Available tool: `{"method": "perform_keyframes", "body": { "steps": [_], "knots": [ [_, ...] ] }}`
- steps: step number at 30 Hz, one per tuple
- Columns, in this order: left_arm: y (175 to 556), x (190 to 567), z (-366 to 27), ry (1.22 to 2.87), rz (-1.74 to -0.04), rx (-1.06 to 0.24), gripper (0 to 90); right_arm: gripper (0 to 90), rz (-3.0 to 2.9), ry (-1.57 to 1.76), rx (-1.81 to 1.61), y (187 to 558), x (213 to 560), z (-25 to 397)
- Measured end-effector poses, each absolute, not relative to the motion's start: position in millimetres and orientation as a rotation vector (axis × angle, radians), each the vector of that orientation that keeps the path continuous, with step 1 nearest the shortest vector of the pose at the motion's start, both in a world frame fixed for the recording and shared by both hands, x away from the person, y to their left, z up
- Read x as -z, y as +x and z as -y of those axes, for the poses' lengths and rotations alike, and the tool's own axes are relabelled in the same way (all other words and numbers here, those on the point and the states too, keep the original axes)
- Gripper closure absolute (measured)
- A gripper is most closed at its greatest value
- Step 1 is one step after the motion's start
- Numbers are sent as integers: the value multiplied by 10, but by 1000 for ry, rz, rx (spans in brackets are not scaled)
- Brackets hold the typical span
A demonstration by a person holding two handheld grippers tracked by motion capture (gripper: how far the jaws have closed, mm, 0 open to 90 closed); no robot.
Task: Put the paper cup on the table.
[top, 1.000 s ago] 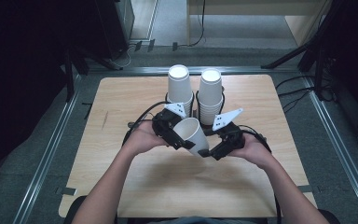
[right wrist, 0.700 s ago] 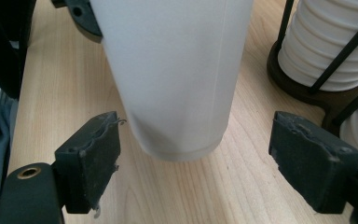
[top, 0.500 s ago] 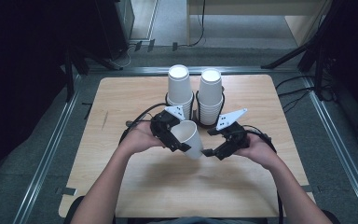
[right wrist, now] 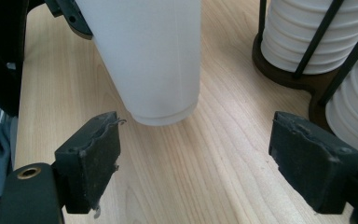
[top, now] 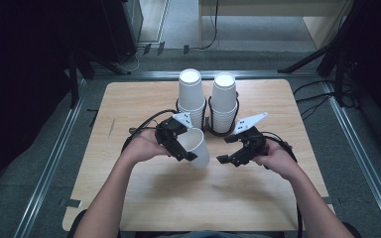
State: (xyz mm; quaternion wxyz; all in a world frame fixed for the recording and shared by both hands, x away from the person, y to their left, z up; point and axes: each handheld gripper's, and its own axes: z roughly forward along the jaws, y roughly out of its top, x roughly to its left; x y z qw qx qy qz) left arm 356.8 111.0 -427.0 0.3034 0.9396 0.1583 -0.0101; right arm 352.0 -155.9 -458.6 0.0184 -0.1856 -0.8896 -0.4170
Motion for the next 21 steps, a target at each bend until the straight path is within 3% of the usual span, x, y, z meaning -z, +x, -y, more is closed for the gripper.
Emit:
{"method": "perform_keyframes", "body": {
  "steps": [21],
  "knots": [
    [3573,4250,-1493,2430,-521,25,109,170,2810,-566,1271,3592,4624,1586]
  ]
}}
